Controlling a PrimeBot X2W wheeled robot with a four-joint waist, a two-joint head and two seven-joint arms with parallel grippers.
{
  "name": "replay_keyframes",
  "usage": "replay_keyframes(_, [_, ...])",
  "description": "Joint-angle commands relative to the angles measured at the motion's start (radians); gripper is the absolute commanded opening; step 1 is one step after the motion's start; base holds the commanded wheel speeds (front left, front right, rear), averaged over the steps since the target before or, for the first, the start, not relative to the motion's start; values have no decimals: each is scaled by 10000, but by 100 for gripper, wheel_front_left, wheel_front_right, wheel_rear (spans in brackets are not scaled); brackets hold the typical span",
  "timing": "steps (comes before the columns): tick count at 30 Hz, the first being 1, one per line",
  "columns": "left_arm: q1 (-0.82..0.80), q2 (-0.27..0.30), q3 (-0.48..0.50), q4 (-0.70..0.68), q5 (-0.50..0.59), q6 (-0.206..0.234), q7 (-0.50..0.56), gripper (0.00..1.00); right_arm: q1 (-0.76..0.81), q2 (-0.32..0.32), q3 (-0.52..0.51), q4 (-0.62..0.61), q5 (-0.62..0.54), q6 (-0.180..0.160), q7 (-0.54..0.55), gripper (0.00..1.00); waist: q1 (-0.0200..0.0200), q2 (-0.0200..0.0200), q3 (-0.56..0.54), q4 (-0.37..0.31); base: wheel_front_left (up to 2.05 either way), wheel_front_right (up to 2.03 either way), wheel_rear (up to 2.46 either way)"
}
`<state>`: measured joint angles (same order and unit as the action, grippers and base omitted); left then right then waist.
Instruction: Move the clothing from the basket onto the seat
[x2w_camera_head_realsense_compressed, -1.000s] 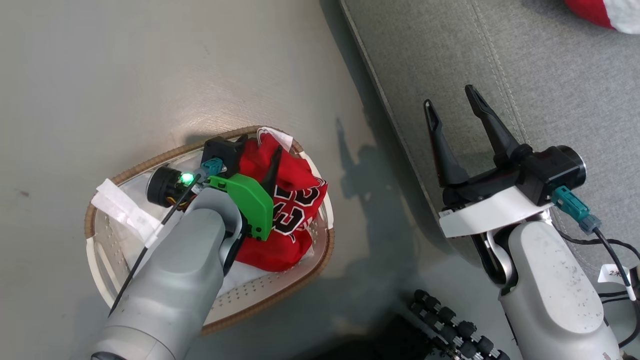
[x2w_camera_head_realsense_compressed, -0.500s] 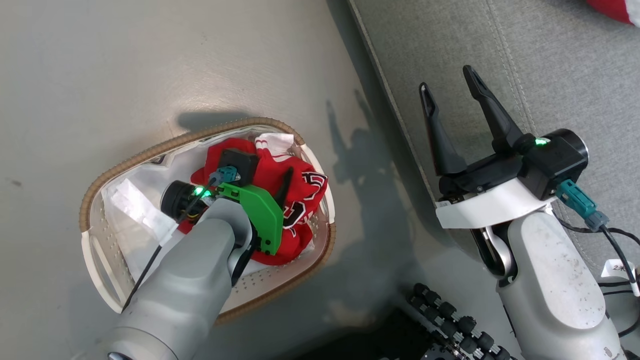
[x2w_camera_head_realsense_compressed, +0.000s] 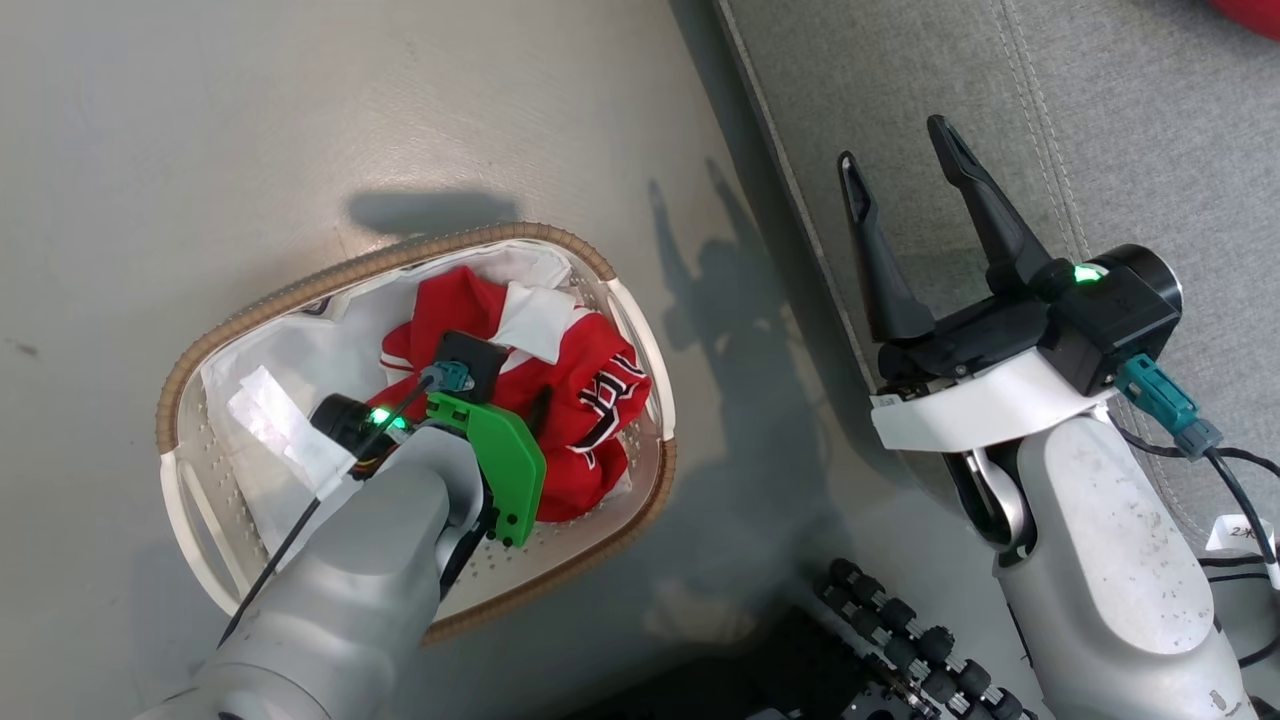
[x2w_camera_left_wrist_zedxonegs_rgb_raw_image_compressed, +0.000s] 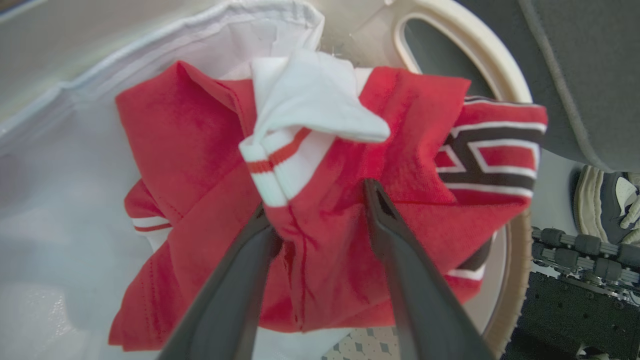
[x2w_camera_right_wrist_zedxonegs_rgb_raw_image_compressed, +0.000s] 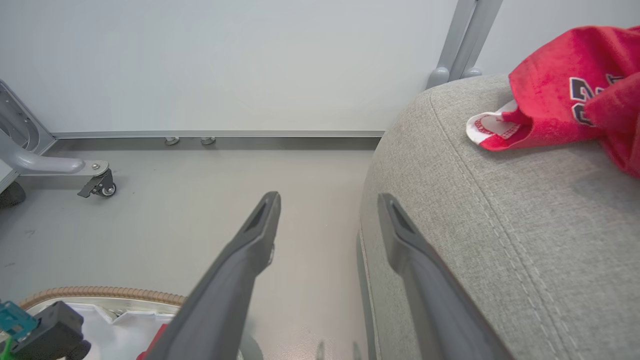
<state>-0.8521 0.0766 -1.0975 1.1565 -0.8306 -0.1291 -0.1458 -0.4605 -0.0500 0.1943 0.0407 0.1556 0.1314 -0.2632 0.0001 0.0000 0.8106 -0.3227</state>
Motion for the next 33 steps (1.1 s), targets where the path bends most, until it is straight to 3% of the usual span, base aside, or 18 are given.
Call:
replay_keyframes(1, [33,80,-81,7,-153,-29,71,69,-55,-21,-39,-31,-29,-14,-22,100,-1,0,4,21,0,0,0])
replay_keyframes(2, [105,104,-146,-10,-299,-29,177,69,-76,-21,-47,-21,-39,-14,-22,100,-1,0,1,38,0,0,0])
replay_keyframes(3, [131,134,-211,-41,-348,-29,225,50,-92,-21,-55,-19,-44,-14,-22,100,-1,0,0,52,0,0,0])
replay_keyframes(4, [127,172,-291,-97,-449,-29,266,45,-109,-21,-57,-27,-42,-14,-22,100,-1,0,-1,62,0,0,0])
replay_keyframes(5, [146,182,-365,-152,-546,-29,295,33,-118,-21,-56,-27,-51,-14,-22,100,-1,0,-8,70,0,0,0])
replay_keyframes(6, [164,208,-488,-227,-636,-29,307,0,-137,-22,-65,-14,-53,-14,-22,100,-1,0,-19,83,0,0,0])
replay_keyframes(17, [516,433,-1225,-759,-1617,-29,-37,0,-164,-22,44,267,-9,-14,-22,100,-1,0,-823,121,0,0,0])
replay_keyframes(33, [1723,503,-1564,-1167,-2660,-29,-1109,0,428,-27,182,1021,92,-14,-22,100,-1,0,-3451,721,0,0,0])
